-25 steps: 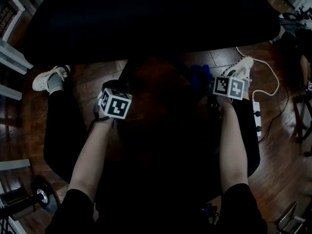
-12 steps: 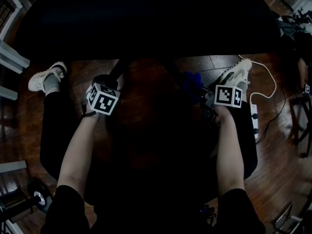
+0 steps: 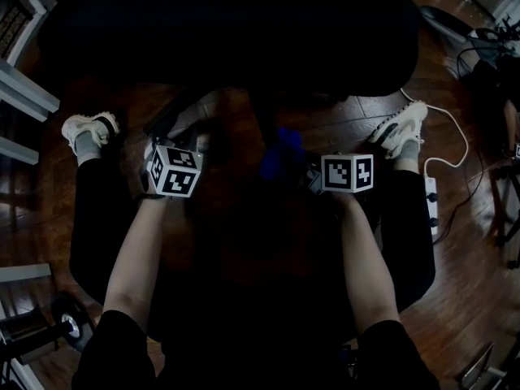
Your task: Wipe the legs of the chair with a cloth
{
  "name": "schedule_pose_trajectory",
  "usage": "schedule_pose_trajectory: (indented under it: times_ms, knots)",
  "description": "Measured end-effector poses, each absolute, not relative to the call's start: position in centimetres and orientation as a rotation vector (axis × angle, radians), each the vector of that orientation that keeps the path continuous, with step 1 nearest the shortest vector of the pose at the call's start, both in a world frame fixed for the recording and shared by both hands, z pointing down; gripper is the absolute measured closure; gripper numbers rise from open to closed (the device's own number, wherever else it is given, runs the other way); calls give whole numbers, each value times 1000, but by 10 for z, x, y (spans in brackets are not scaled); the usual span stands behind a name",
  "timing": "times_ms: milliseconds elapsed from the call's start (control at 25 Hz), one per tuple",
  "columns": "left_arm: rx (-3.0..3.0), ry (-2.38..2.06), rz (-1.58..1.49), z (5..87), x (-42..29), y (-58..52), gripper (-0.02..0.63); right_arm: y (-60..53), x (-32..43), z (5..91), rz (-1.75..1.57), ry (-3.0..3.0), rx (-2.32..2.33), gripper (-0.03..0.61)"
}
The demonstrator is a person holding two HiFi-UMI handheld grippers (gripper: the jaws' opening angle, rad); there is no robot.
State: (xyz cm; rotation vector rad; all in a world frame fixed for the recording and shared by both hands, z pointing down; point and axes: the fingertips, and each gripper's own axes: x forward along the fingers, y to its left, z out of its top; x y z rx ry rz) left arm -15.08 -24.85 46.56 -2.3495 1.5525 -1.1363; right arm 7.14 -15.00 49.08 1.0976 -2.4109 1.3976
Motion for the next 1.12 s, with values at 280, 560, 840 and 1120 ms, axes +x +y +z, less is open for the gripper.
schedule_pose_trajectory:
  times_ms: [280,560,840,1120]
  knots:
    - [-2892,1598,-840,474,-91,-160,431,-155,3,491,1308,-2486,959,495]
    - [-2947,1623,-883,485,-106,-149,426,-167,-34,491,1182,-2584,820,492]
    - [-2909,1660,-895,484,-116,-153,403,-270,18,473,759,-2596,1278,491]
    - [-2964,1654,-966,499,-129,-135,402,-315,-28,464,672,-2705,1251,491]
